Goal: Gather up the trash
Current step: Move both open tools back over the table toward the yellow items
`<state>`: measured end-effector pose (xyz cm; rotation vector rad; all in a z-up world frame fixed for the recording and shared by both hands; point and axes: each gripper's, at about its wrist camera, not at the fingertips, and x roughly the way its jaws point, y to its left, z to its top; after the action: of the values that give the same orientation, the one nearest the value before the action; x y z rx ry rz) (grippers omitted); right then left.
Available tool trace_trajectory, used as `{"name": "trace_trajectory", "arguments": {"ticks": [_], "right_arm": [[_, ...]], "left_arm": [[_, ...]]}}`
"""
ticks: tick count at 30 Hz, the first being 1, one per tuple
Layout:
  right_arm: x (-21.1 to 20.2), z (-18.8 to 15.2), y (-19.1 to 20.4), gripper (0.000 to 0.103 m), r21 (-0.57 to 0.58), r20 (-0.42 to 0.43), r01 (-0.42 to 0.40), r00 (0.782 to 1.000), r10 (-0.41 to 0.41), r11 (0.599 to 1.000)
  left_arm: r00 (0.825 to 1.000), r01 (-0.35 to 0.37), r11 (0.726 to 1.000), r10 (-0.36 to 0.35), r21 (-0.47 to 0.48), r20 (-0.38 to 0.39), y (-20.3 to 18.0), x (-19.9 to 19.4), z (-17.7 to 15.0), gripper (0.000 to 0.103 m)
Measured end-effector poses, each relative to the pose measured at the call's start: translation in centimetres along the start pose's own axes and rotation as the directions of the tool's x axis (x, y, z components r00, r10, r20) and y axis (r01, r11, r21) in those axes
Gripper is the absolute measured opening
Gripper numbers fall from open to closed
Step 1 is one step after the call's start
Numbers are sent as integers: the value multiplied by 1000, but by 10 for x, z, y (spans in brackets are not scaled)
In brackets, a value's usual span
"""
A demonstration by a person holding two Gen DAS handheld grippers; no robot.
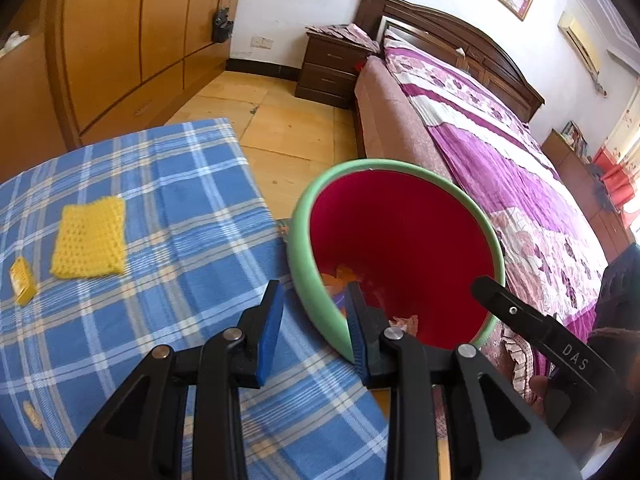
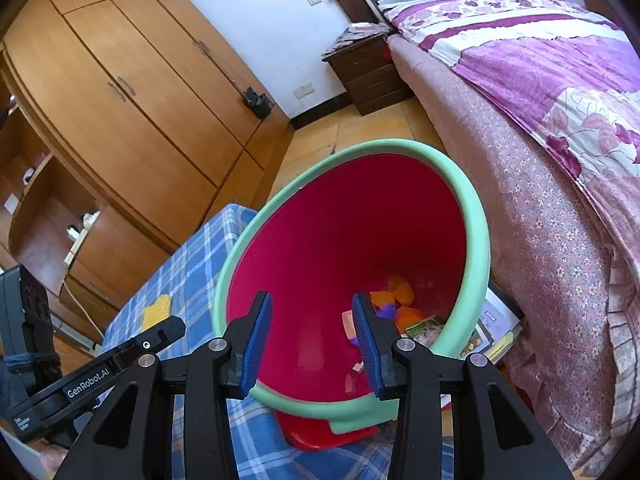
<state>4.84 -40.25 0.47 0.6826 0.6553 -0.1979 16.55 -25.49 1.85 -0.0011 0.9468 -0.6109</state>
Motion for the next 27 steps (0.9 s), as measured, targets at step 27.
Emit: {"name": "trace_trajectory", "arguments": {"ticks": [27], "right_arm": [[-5, -21, 71, 50, -115, -8, -48, 999, 47, 992]], "left_arm": [[981, -160, 966, 179, -203, 80, 128, -64, -15, 31]]}}
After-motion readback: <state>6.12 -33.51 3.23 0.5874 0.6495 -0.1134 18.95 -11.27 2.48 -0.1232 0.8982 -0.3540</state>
